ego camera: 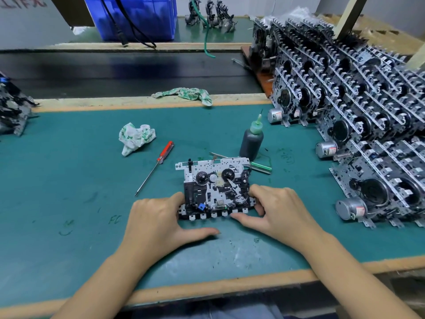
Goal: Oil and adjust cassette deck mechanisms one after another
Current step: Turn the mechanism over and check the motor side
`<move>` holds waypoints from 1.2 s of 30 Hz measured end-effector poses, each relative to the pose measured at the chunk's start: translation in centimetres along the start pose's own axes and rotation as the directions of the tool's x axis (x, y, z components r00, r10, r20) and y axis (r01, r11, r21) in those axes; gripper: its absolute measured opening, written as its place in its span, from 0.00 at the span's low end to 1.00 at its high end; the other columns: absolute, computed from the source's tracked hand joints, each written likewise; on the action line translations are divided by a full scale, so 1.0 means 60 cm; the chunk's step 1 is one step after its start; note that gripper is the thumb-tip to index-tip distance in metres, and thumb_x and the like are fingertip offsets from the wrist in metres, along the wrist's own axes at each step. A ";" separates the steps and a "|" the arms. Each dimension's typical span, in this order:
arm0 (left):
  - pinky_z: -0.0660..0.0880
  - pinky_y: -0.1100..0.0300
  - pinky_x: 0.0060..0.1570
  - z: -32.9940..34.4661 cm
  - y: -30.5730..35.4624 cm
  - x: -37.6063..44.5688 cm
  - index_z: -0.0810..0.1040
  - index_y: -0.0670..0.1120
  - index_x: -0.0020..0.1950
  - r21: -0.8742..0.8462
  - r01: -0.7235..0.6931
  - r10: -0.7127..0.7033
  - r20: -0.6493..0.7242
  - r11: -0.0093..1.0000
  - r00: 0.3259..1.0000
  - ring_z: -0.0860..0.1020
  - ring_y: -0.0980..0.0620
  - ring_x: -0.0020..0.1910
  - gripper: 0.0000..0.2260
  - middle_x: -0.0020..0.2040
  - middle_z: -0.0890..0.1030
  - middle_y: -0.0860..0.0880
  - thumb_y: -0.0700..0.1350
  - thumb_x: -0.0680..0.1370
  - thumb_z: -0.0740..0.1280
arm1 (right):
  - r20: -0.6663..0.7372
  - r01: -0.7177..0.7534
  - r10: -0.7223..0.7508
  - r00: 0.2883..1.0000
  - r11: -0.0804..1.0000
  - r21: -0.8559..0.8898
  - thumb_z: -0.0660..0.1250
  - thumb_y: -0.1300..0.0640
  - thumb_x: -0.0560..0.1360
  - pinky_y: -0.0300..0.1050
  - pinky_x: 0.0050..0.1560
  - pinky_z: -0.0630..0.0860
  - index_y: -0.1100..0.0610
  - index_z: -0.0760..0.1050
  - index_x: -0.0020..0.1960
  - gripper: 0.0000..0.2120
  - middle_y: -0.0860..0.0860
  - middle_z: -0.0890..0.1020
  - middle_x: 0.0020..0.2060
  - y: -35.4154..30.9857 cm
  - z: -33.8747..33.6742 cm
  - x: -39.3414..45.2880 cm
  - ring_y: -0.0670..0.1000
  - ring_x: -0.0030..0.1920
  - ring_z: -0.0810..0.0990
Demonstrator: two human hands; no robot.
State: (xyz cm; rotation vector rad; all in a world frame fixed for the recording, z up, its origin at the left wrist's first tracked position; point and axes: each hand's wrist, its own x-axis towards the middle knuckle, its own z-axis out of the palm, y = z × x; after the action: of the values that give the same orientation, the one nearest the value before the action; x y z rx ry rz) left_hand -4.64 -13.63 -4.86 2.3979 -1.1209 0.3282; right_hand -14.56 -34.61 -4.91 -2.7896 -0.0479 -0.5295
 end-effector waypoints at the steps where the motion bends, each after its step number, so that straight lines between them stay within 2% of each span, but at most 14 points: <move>1: 0.67 0.58 0.18 0.000 0.000 0.000 0.62 0.49 0.28 0.002 0.001 -0.001 0.002 1.000 1.000 0.71 0.47 0.17 0.28 0.17 0.67 0.50 0.74 0.61 0.60 | 0.002 -0.001 0.001 1.000 1.000 -0.022 0.60 0.33 0.68 0.43 0.24 0.65 0.53 0.61 0.35 0.24 0.44 0.66 0.24 -0.002 -0.001 0.000 0.51 0.22 0.68; 5: 0.70 0.57 0.19 -0.002 -0.003 -0.007 0.68 0.46 0.27 0.024 -0.030 0.029 0.040 0.999 0.999 0.72 0.48 0.18 0.28 0.17 0.68 0.50 0.73 0.63 0.61 | -0.052 -0.119 0.114 0.992 0.986 -0.119 0.59 0.30 0.64 0.41 0.23 0.61 0.53 0.61 0.31 0.26 0.44 0.63 0.22 -0.015 -0.001 0.000 0.50 0.21 0.68; 9: 0.70 0.56 0.19 -0.006 -0.009 -0.006 0.73 0.46 0.29 0.019 -0.025 0.024 0.042 1.000 0.999 0.72 0.50 0.18 0.28 0.17 0.67 0.50 0.72 0.64 0.61 | -0.095 -0.173 0.159 0.983 0.973 -0.154 0.58 0.30 0.65 0.39 0.24 0.59 0.55 0.65 0.29 0.27 0.45 0.63 0.21 -0.025 0.006 0.002 0.51 0.20 0.68; 14: 0.67 0.60 0.19 -0.003 -0.002 -0.005 0.70 0.47 0.27 0.086 0.035 -0.037 0.027 0.996 0.999 0.72 0.48 0.18 0.27 0.17 0.68 0.49 0.71 0.63 0.60 | 0.047 -0.031 0.037 0.998 0.991 -0.127 0.57 0.32 0.67 0.40 0.25 0.60 0.54 0.64 0.34 0.24 0.42 0.63 0.26 -0.004 -0.006 0.001 0.52 0.23 0.69; 16: 0.68 0.59 0.18 -0.005 -0.008 -0.005 0.71 0.46 0.28 0.084 0.009 -0.013 0.046 0.996 0.999 0.72 0.49 0.18 0.27 0.17 0.68 0.50 0.71 0.63 0.60 | 0.045 -0.002 0.008 0.999 0.991 -0.131 0.57 0.35 0.69 0.40 0.23 0.60 0.53 0.64 0.34 0.21 0.43 0.63 0.25 -0.001 -0.010 0.001 0.52 0.22 0.69; 19: 0.67 0.61 0.17 -0.010 -0.017 -0.006 0.69 0.47 0.28 0.073 -0.074 0.073 0.017 0.995 0.997 0.70 0.51 0.17 0.23 0.17 0.67 0.51 0.67 0.66 0.62 | 0.034 0.009 -0.004 0.999 0.988 -0.152 0.57 0.36 0.70 0.40 0.23 0.59 0.56 0.68 0.33 0.22 0.45 0.67 0.24 -0.003 -0.006 0.001 0.52 0.21 0.69; 22: 0.64 0.63 0.17 -0.007 -0.016 -0.003 0.71 0.47 0.27 0.103 -0.058 0.063 -0.041 0.993 0.997 0.69 0.50 0.16 0.22 0.17 0.67 0.51 0.65 0.67 0.63 | 0.025 0.012 -0.008 1.000 0.986 -0.164 0.57 0.36 0.71 0.39 0.24 0.59 0.57 0.69 0.33 0.24 0.46 0.70 0.23 -0.001 -0.003 0.001 0.53 0.22 0.69; 27: 0.62 0.64 0.18 -0.002 -0.020 -0.003 0.69 0.47 0.26 0.101 -0.123 0.133 -0.093 0.987 0.987 0.67 0.49 0.16 0.22 0.17 0.65 0.50 0.64 0.68 0.64 | 0.026 -0.032 0.035 0.999 0.993 -0.110 0.59 0.36 0.68 0.40 0.24 0.60 0.56 0.66 0.32 0.22 0.47 0.68 0.23 -0.006 -0.002 -0.001 0.53 0.22 0.68; 31: 0.59 0.66 0.19 0.000 -0.016 -0.003 0.66 0.48 0.25 0.154 -0.084 0.102 -0.114 0.984 0.988 0.66 0.49 0.15 0.22 0.16 0.64 0.50 0.64 0.69 0.62 | 0.080 0.013 -0.010 0.997 0.999 -0.039 0.62 0.35 0.66 0.40 0.25 0.60 0.55 0.65 0.33 0.23 0.45 0.67 0.24 0.001 -0.009 -0.001 0.50 0.23 0.66; 36: 0.62 0.64 0.18 0.003 -0.018 -0.002 0.68 0.47 0.26 0.122 -0.106 0.117 -0.091 0.987 0.989 0.67 0.48 0.15 0.22 0.16 0.65 0.50 0.64 0.69 0.63 | 0.058 -0.011 0.012 0.998 1.000 -0.023 0.61 0.33 0.67 0.43 0.25 0.65 0.54 0.63 0.34 0.24 0.44 0.65 0.26 -0.001 -0.008 0.000 0.50 0.25 0.66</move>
State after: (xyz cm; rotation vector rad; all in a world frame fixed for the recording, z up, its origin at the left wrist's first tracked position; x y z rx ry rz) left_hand -3.90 -13.04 -5.41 2.3949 -1.2244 0.5575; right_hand -14.73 -34.69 -4.46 -2.8253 -0.0383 -0.4488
